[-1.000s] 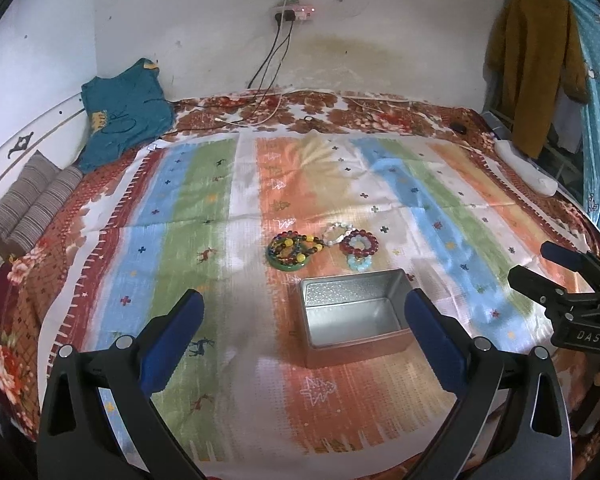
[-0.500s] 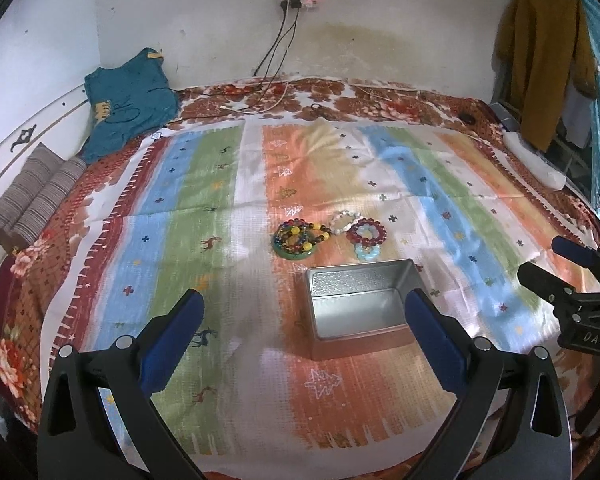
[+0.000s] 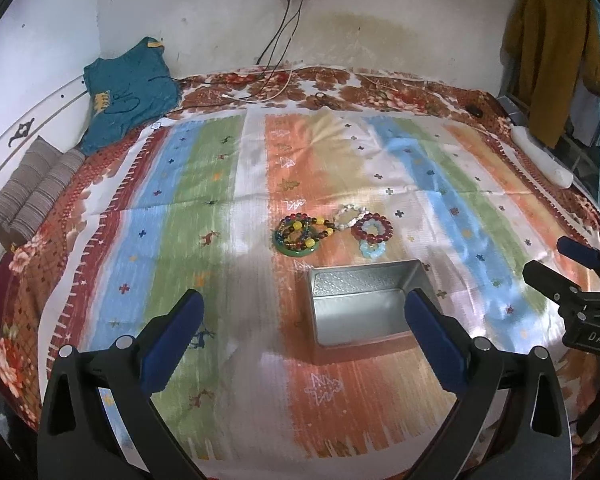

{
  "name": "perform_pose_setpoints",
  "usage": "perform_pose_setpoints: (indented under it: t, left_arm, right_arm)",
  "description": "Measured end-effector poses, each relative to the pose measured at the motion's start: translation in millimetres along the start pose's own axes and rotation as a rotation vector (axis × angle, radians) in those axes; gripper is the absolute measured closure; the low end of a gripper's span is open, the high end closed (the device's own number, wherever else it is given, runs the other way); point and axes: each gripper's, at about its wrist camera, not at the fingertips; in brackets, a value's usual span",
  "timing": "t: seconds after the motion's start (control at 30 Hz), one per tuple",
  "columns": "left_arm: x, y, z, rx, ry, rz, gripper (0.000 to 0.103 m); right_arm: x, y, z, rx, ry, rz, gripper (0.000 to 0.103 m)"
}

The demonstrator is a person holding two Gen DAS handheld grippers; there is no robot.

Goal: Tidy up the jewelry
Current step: 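Move both grippers toward the bracelets beside the silver tin, then lower both grippers over the bead bracelets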

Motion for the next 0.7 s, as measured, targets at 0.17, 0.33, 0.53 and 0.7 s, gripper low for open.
perform_pose_setpoints:
  t: [0.17, 0.33, 0.53, 0.7]
  left_arm:
    - [19.3, -2.5, -15.3, 0.013, 0.010, -0.021, 0.005]
    - [41.3, -3.5, -34.2, 0.043, 0.015, -0.051, 0.005]
    - [62.0, 4.4, -67.1, 0.039, 0.076, -0.068, 0.005]
    - [70.6, 15.7, -94.4, 0.051, 0.118, -0.035, 0.005]
  right_arm:
    - [10.6, -1.8, -12.1, 0.014, 0.023, -0.014, 0.004]
    - [25.5, -7.9, -36.1, 0.023, 0.064, -0.049, 0.004]
    - [40.6, -9.1, -63.6, 0.025, 0.104, -0.055, 0.004]
    - [47.2, -10.1, -81.5, 0.024, 0.129, -0.044, 0.004]
Point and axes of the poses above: each gripper's, at about its wrist camera, not at the fingertips, and z roughly against the way its jaws point, y to its left, x to its top, and after that the axes turned 2 degrees about -y, right-handed
